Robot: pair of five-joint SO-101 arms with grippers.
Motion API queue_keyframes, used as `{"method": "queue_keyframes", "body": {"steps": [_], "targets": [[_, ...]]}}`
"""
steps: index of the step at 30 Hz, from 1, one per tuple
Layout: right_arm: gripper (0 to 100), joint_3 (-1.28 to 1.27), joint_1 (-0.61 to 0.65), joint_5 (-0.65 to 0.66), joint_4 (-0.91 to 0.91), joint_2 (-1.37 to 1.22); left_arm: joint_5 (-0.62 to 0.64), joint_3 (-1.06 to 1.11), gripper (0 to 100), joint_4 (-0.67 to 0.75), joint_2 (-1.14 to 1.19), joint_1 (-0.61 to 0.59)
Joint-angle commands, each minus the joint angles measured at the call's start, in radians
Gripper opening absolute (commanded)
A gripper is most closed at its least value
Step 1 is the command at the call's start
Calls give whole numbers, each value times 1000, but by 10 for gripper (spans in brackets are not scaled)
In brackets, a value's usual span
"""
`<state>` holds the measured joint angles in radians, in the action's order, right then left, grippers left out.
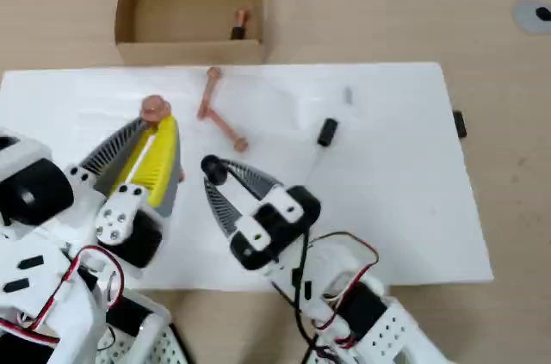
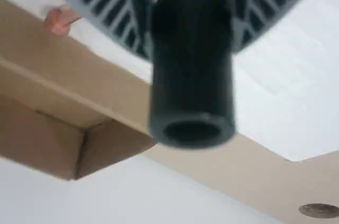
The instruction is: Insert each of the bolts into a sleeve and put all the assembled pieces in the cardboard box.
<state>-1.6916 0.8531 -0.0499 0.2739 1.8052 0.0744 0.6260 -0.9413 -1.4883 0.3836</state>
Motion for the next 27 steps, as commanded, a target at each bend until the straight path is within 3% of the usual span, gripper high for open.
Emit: {"method": "queue_keyframes", "body": {"steps": [1,16,27], "targets": [[9,4,-18,-25,0,107,11,-12,6,0,8,35],[9,4,-18,-25,0,107,5,87,7,51,8,87],[9,4,-16,-25,77,114,3,285,7,288,5,87]]}}
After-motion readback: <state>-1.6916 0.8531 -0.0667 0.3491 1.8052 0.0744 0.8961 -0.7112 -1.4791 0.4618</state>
